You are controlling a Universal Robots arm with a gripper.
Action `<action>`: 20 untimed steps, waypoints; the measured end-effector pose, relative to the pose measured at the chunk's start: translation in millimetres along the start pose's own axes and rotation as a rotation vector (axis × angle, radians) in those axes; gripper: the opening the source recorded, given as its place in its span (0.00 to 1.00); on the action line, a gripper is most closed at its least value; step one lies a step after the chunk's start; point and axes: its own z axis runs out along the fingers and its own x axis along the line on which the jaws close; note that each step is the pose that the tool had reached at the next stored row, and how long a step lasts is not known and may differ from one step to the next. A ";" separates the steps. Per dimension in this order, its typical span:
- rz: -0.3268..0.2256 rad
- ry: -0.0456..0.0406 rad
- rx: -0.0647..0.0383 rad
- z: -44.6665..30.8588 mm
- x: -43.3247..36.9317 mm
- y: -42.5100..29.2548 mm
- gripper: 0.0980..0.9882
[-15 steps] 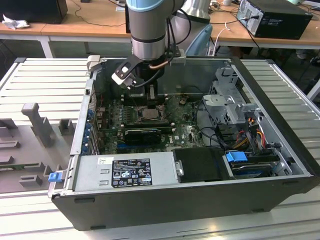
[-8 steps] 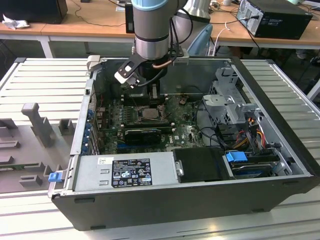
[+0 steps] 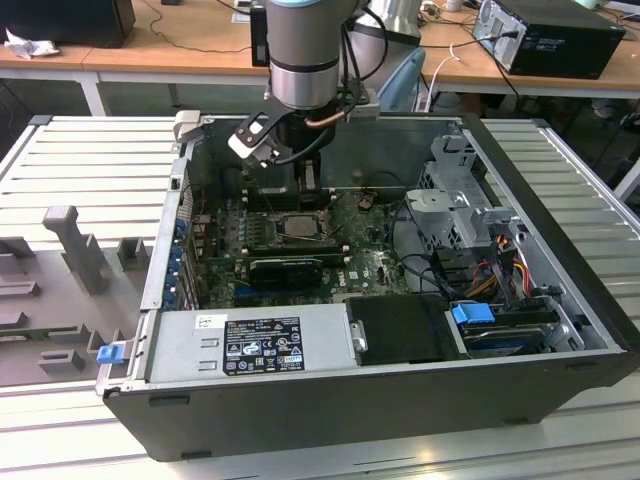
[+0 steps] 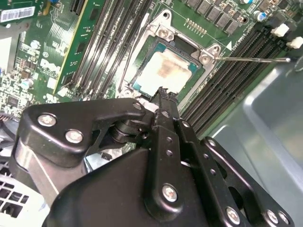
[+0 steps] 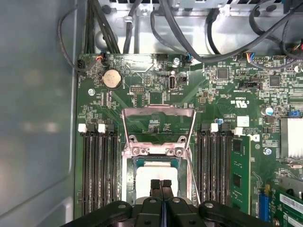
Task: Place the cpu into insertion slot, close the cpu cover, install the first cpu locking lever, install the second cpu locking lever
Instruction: 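Close the cpu cover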
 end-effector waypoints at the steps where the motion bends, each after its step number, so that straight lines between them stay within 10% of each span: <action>1: 0.000 0.0002 0.000 0.1 0.0 0.3 0.01; 15: 0.005 0.0004 0.020 -8.5 -1.0 28.8 0.01; 20: 0.005 -0.0005 0.023 -27.3 -0.4 30.6 0.01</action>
